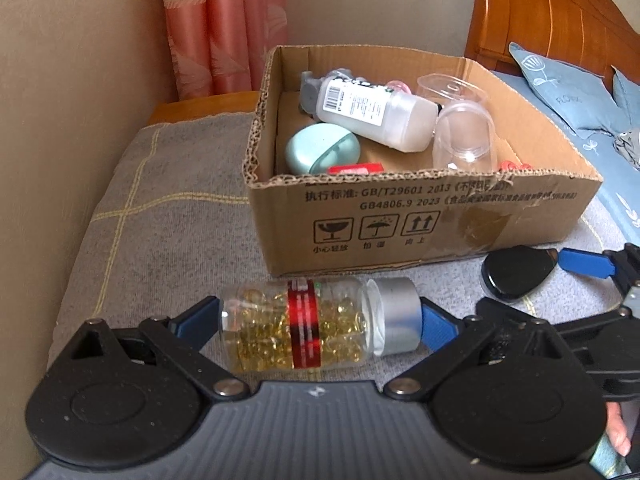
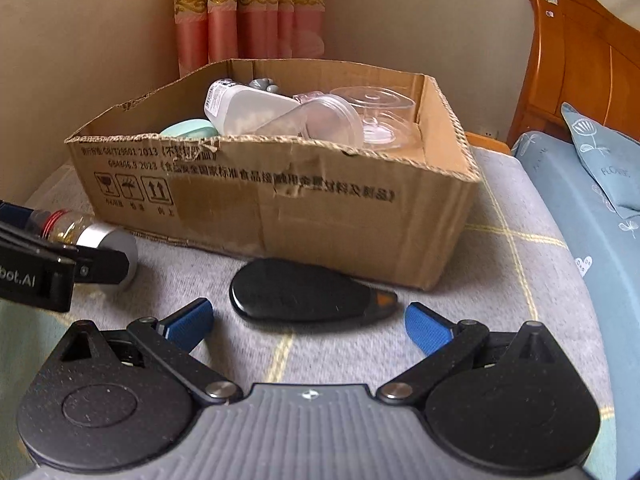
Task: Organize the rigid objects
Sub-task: 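Move left tool to the gold capsule bottle while right tool approaches the black oval case, then close left tool on the capsule bottle while right tool grasps the black oval case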
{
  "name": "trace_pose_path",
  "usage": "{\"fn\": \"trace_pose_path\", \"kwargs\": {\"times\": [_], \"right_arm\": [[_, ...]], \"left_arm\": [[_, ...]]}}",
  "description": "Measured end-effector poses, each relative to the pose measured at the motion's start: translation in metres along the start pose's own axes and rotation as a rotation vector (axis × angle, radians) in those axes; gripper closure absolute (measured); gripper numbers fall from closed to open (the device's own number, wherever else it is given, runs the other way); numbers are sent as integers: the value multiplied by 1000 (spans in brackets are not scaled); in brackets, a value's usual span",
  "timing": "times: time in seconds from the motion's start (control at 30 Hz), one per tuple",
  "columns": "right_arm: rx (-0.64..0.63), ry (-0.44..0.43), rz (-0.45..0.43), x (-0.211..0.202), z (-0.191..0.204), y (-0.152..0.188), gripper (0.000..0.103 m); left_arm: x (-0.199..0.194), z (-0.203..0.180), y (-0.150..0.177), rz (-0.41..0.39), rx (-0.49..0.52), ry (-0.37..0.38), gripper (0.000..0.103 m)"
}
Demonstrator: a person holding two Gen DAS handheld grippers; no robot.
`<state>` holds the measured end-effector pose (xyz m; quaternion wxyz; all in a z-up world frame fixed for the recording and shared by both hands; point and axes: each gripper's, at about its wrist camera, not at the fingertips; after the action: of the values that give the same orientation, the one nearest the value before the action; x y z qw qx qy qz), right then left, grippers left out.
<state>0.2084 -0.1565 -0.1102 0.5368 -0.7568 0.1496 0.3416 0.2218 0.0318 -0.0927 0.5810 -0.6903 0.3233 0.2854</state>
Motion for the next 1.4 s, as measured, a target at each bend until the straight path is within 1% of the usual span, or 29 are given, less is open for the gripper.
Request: {"fn": "trace_pose_path", "kwargs": {"times": [0.17,0.3,0.43,0.57,0.77,1.0,1.07,1.13,1.3,1.4], "right_arm": [[-3,3,-9,3,-1,-2,0],[26,32,-6,-1,-11,4,0],[38,42,-2,-3,-18,9,0],[48,56,6,-2,-15,7,0],[59,69,6,2,-9,3,0],[61,67,32,2,-9,-1,0],[59,62,30,1,-8,-2,3],[48,58,26,-1,-7,-2,9],[26,62,35,-5,-5,-2,10],[23,54,44,-10,-8,2,10]], "left_arm": [[2,1,0,2,-1,5,3],[2,0,2,1,12,2,3],[2,-1,3,-13,50,3,3],[3,-2,3,-17,75,3,3],[3,1,2,-13,58,13,3],[6,1,1,-15,62,6,3],[6,1,1,-16,66,6,3],[6,1,2,-17,69,2,3],[3,1,4,-22,67,-6,3],[4,0,5,-6,68,-14,5]]}}
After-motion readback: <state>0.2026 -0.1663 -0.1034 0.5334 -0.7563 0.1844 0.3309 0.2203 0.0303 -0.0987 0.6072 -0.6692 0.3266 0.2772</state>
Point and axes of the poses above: each gripper's, at about its wrist camera, not at the fingertips, and x roughly the way its jaws point, z to its left, y to its underside, and after that the axes turned 13 degrees about -x, right-handed
